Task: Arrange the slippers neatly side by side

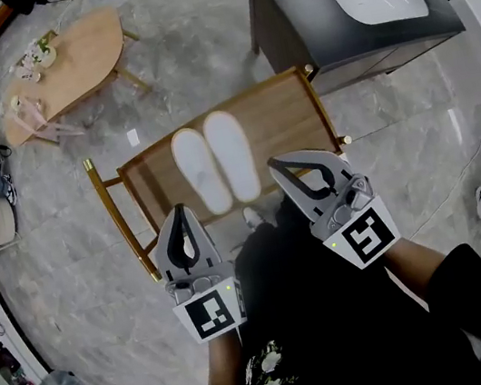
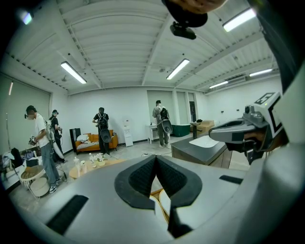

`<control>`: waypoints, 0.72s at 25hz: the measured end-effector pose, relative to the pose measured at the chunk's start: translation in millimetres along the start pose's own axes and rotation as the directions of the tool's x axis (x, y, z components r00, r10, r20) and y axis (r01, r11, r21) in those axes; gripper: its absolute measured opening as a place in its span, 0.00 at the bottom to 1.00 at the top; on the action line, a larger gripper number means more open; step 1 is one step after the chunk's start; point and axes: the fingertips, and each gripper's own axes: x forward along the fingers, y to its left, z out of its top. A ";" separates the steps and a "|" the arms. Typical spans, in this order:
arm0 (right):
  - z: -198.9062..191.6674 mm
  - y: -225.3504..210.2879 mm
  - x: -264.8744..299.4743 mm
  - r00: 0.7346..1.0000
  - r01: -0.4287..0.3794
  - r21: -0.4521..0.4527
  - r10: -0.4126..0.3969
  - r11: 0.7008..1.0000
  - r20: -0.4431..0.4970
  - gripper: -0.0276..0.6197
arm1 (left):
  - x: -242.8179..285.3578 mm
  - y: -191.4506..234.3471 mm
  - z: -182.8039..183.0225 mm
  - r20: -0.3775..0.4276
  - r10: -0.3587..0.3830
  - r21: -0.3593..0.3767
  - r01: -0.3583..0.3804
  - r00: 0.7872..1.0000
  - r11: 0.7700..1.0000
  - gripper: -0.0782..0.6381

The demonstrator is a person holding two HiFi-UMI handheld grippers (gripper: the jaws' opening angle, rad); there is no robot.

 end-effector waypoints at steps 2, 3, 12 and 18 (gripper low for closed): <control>-1.8 -4.6 -0.3 1.000 -0.018 0.005 0.018 1.000 -0.006 0.04 | 1.9 -5.6 4.7 -0.005 0.009 0.000 -0.009 1.000 1.000 0.11; -2.4 -7.5 -0.2 1.000 -0.023 0.013 0.023 1.000 -0.006 0.04 | 2.5 -7.2 6.5 -0.009 0.014 0.000 -0.014 1.000 1.000 0.11; -4.9 -17.2 3.5 0.995 -0.100 0.028 0.100 0.995 0.012 0.04 | 1.5 -15.2 6.9 -0.045 0.080 0.005 -0.080 0.996 0.997 0.11; -10.2 -23.0 2.4 0.988 -0.152 0.024 0.152 0.988 0.011 0.04 | 3.8 -25.0 8.5 -0.048 0.119 0.000 -0.119 0.992 0.993 0.11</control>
